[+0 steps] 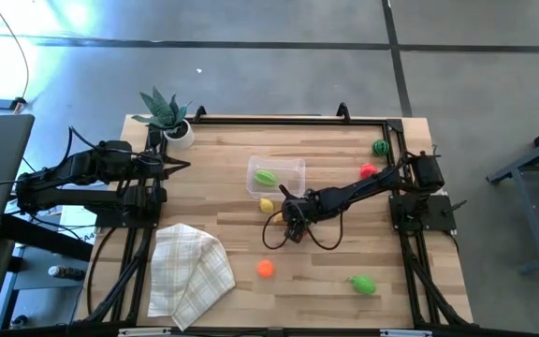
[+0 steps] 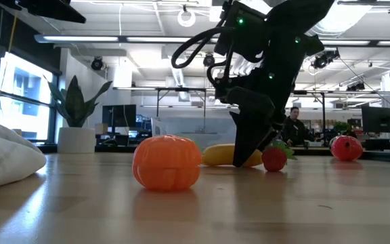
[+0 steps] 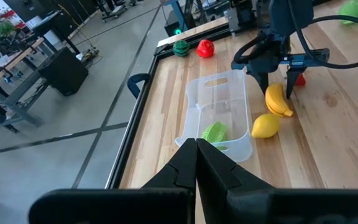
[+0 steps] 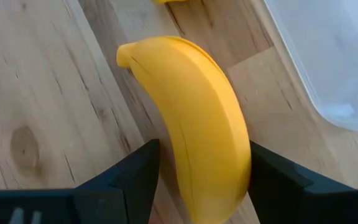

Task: Pick and placing Produce into tupperware
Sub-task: Put the banana into the transparent bin

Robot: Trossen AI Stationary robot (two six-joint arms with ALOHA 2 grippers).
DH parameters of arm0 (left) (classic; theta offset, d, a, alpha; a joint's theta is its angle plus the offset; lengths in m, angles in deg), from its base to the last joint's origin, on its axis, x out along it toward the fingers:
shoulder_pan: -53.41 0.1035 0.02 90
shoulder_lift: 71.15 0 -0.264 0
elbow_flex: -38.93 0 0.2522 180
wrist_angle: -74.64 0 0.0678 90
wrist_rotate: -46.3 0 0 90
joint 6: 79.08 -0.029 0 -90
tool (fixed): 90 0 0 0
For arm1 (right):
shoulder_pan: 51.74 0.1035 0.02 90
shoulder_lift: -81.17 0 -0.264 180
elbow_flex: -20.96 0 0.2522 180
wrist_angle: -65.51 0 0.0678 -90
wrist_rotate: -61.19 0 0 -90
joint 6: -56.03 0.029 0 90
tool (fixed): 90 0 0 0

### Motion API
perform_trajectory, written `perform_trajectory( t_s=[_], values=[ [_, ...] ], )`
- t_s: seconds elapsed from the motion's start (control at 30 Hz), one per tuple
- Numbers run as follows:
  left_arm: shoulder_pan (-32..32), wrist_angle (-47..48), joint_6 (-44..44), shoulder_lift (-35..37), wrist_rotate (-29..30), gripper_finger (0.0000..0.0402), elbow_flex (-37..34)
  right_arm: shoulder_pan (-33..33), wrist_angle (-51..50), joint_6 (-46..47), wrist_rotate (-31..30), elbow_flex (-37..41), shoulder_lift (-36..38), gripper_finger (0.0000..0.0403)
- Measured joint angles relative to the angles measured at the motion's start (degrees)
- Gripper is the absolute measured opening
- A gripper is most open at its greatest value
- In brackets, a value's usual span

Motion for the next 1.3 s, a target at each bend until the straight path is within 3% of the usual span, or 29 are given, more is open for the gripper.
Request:
perform_trajectory(
  t_s=[0.27,0.6,0.83,1.0,1.3],
  values=[
    [0.0,0.0,0.0,0.0,0.0,0.0001,0.0,0.0,0.3,-0.6,0.0,0.0,-0.1,0.0204],
    [0.0,0.0,0.0,0.0,0.0,0.0001,0.0,0.0,0.6,-0.5,0.2,0.0,-0.1,0.0155],
    [0.0,0.0,0.0,0.0,0.0,0.0001,0.0,-0.1,0.9,-0.5,1.1,0.1,0.8,0.0145],
    [0.0,0.0,0.0,0.0,0.0,0.0001,0.0,0.4,0.8,-0.5,4.1,0.1,3.5,0.0145],
    [0.0,0.0,0.0,0.0,0.0,0.0001,0.0,2.5,0.3,-0.5,2.9,0.1,10.1,0.0145]
  ],
)
